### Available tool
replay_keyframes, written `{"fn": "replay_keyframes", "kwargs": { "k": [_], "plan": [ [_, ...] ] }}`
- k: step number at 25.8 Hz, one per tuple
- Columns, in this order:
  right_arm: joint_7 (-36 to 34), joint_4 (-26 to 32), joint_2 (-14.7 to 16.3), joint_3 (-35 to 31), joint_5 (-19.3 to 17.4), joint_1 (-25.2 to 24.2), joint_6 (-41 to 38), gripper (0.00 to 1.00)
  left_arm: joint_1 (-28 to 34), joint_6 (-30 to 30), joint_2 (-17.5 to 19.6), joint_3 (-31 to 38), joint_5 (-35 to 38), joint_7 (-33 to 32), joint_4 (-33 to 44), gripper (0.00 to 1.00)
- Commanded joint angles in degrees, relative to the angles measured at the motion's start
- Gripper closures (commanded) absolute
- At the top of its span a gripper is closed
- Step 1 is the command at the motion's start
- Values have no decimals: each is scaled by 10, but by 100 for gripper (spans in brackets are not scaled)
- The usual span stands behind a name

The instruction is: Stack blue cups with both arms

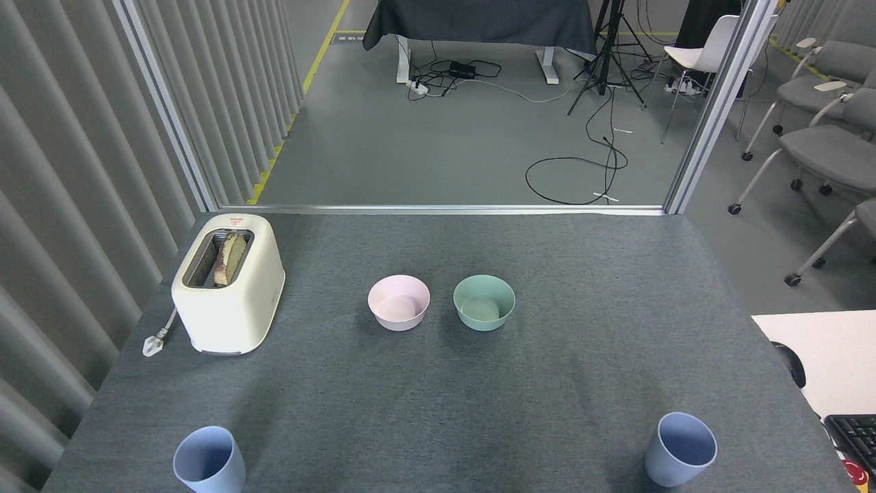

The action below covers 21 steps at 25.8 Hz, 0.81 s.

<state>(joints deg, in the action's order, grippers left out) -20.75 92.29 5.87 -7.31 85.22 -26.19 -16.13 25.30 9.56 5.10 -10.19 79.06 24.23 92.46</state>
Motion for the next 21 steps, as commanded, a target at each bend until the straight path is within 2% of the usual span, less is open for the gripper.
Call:
{"fn": "replay_keyframes", "kwargs": {
  "k": [1,7,13,21],
  "plan": [
    [0,-1,0,-1,0,0,0,0,0,0,0,-1,0,0,0,0],
    [0,-2,-1,0,0,0,1,0,-2,2,-1,0,0,0,-2,0],
    [0,-3,0,0,0,0,1,0,-16,86,-7,4,-7,-2,-33,0],
    [0,-3,-1,0,0,0,1,0,-32,102,-7,4,-12,-2,-46,0]
  ]
}}
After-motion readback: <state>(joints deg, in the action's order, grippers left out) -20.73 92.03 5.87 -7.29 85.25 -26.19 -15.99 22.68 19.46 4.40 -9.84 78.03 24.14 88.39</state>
